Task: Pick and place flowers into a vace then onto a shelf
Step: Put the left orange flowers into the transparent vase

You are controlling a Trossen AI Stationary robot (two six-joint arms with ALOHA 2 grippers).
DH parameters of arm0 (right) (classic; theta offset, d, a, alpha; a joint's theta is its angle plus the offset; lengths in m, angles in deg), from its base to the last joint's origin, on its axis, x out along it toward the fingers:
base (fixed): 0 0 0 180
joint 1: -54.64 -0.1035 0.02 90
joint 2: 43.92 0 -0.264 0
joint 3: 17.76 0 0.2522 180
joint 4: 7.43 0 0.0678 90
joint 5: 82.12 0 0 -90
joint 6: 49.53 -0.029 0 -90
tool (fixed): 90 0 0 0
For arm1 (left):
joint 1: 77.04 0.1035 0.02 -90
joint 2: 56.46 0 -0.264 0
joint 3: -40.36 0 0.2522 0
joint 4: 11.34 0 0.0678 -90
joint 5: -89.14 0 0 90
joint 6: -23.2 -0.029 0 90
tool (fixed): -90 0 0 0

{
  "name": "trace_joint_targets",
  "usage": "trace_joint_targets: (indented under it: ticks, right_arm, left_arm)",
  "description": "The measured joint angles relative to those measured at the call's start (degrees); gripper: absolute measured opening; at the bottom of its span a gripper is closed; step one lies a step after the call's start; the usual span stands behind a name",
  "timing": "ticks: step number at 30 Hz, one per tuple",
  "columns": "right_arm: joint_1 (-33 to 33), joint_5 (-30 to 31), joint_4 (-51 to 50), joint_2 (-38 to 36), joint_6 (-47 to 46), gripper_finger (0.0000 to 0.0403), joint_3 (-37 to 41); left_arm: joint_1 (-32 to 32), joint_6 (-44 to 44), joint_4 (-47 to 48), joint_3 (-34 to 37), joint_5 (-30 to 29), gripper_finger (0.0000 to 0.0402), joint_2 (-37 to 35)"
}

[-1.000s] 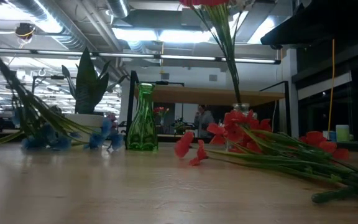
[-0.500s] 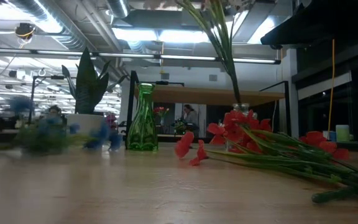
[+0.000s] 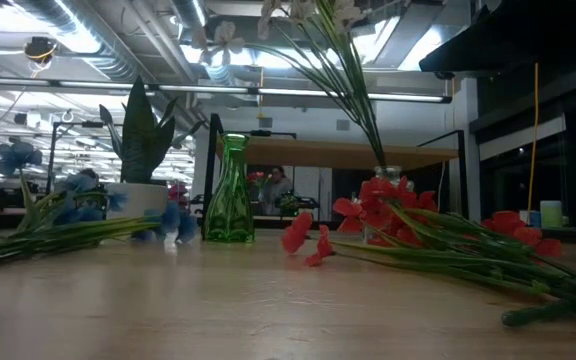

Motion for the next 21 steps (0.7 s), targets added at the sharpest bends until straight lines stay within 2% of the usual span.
trace_joint_targets:
  ticks: [5,11,21]
  right_arm:
    - [-0.1,-0.9,3.1,0.0,2.5,0.0142,0.0]
    - [-1.1,-9.4,12.3,0.0,9.1,0.0142,0.0]
    - [-1.2,-10.5,26.2,0.0,18.0,0.0142,0.0]
  left_arm:
    - [4.6,-6.2,-4.7,0.0,-0.3,0.0004,0.0]
    - [10.6,-9.2,-11.7,0.0,-2.6,0.0004,0.0]
    - [15.1,-19.7,-27.0,0.0,-2.9,0.0004,0.0]
